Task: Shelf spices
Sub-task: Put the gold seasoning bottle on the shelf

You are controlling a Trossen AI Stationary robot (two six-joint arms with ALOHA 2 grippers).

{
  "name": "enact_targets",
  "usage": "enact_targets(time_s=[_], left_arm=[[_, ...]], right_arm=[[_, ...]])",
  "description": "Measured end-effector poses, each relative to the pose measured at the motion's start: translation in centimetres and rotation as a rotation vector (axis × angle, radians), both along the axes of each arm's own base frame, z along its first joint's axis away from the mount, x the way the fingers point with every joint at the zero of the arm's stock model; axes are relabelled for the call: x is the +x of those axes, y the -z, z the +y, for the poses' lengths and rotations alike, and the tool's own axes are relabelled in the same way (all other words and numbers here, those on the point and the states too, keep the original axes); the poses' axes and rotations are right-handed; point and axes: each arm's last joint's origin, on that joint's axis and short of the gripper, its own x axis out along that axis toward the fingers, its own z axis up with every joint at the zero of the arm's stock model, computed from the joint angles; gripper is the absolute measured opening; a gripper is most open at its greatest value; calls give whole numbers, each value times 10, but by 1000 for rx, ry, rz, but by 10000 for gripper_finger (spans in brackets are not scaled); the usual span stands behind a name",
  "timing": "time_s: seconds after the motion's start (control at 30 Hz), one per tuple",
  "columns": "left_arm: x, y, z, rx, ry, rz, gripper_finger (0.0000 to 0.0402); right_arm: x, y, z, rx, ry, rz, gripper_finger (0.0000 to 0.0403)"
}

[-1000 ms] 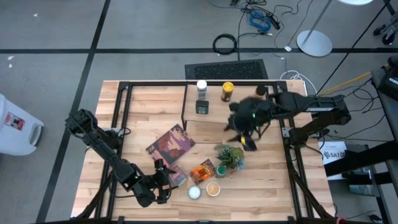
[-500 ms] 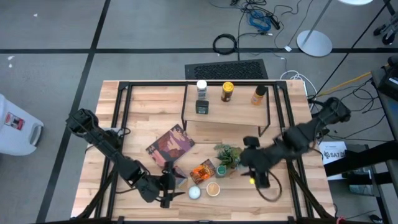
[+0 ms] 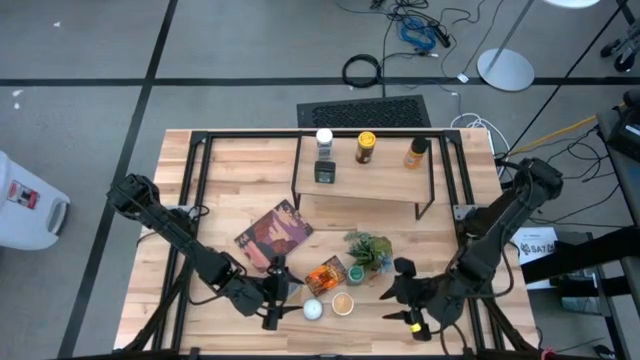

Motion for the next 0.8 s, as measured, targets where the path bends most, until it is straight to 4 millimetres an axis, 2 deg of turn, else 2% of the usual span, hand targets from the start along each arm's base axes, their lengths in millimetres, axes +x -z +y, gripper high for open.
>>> enact_targets(time_s=[0.2,0.43,0.8], left_arm=[[3,0,3,2,-3,3,290],[12,6,6,-14,-1,-9,290],[27,19,15,-23,-15,1,290]], right_arm=[[-7,32,9,0,41,-64,196],[4,64,26,-63,39,-51,196],[13,94,38,-177,135,-115,196]])
